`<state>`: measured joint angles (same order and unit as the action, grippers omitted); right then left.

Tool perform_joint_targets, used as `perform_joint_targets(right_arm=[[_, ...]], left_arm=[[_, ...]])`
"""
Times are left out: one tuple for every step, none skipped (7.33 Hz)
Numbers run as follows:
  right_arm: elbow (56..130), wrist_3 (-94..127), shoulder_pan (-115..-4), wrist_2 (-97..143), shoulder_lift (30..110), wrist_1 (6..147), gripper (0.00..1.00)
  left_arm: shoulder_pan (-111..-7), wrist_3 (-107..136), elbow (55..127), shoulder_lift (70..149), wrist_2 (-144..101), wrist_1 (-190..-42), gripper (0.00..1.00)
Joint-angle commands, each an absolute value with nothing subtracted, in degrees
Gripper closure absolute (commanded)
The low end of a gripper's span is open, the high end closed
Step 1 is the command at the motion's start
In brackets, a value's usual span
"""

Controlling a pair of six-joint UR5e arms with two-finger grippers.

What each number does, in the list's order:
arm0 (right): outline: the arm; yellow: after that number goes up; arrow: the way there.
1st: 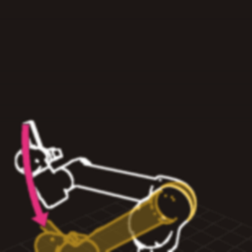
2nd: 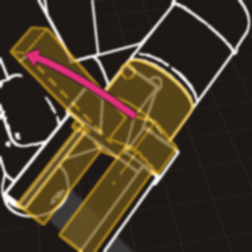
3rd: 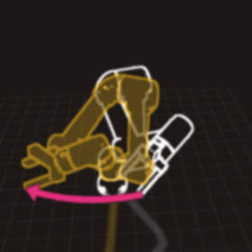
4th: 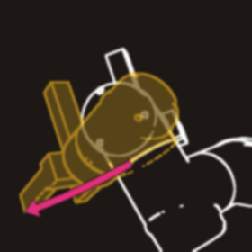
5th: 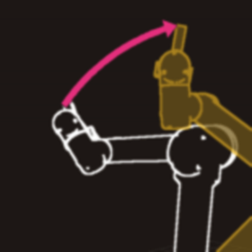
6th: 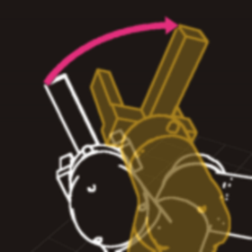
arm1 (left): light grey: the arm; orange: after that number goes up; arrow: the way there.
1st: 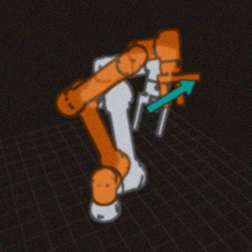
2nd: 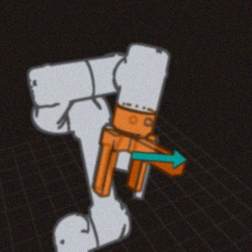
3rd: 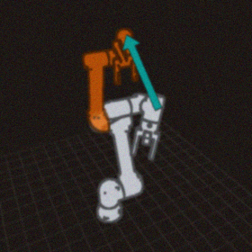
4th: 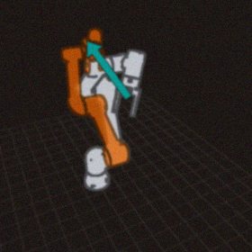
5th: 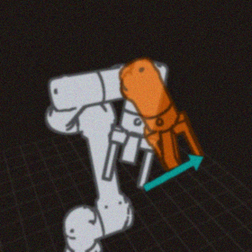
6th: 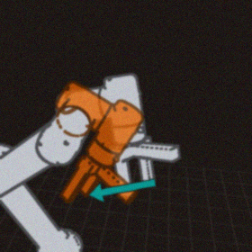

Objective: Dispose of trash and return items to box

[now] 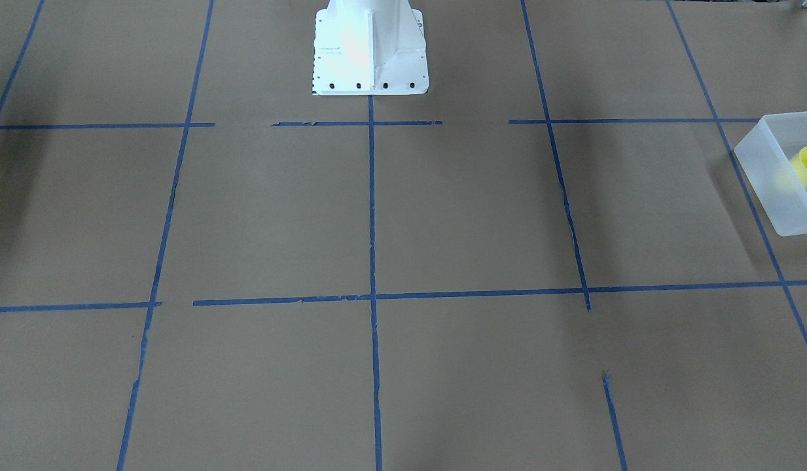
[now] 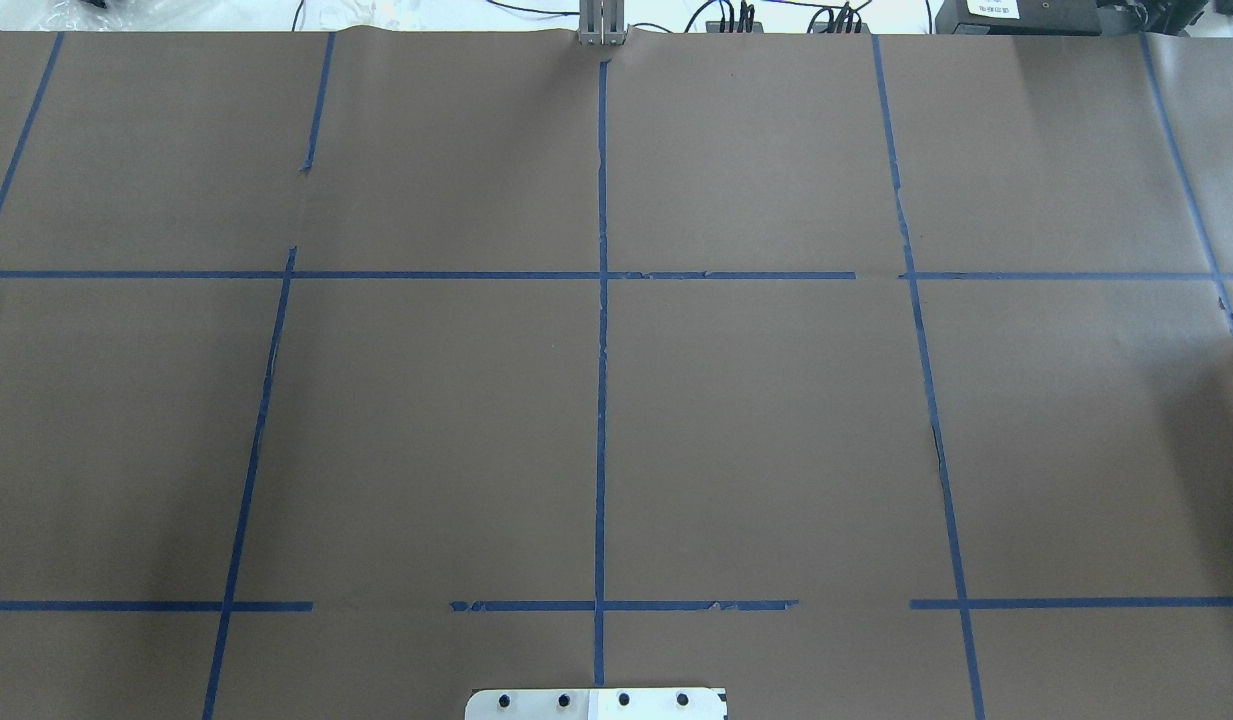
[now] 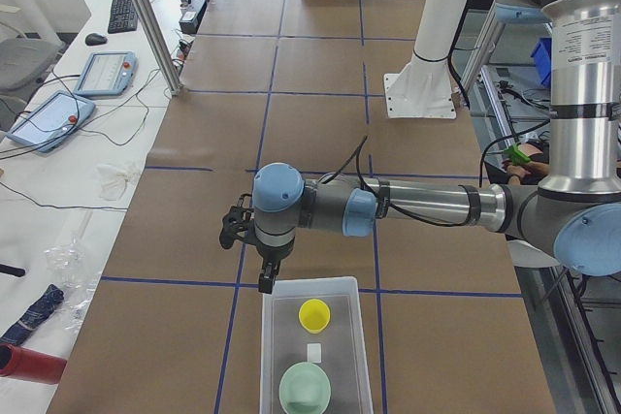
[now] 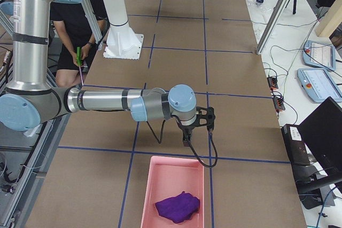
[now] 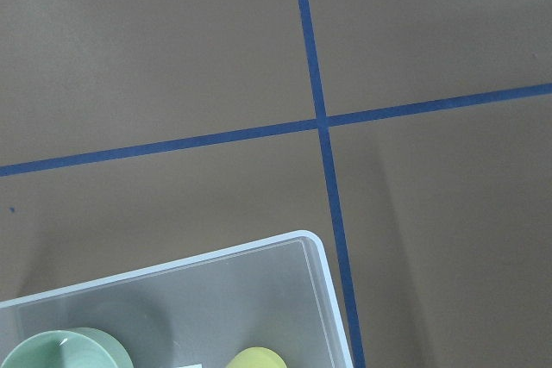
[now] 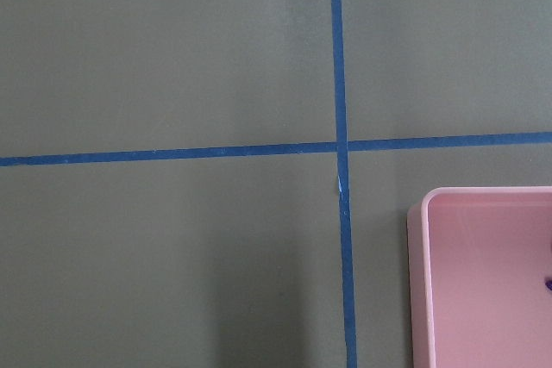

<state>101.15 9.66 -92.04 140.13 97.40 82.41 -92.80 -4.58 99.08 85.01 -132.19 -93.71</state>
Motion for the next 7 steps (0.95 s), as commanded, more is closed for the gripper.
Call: perform_joint_targets(right_arm=[[101.07, 9.58, -92.11, 140.27, 97.73, 82.44, 0.00], [101.07, 9.58, -92.02, 140.27, 97.73, 82.53, 0.00], [101.07, 9.67, -92.02, 140.45, 97.73, 82.53, 0.00], [101.16, 9.75, -92.02, 140.54, 97.82, 82.53, 0.00], [101.16, 9.76, -92.02, 140.54, 97.82, 82.53, 0.00], [101.08, 9.76, -92.02, 140.45, 97.91, 82.53, 0.00], [101.07, 9.67, -92.02, 140.19, 98.35, 82.36, 0.00]], left_arm=[[-93.95, -4.92, 98.88, 85.43, -132.27, -92.90, 0.00], [-94.04, -4.83, 98.79, 85.52, -132.28, -92.90, 0.00], [-93.96, -4.75, 98.62, 85.52, -132.36, -92.90, 0.00], [-93.96, -4.49, 98.61, 85.52, -132.36, -92.90, 0.00], [-93.96, -4.40, 98.53, 85.52, -132.36, -92.81, 0.00], [-93.96, -4.31, 98.61, 85.34, -133.58, -92.81, 0.00], [-93.96, -4.22, 98.61, 85.25, -134.81, -92.81, 0.00]])
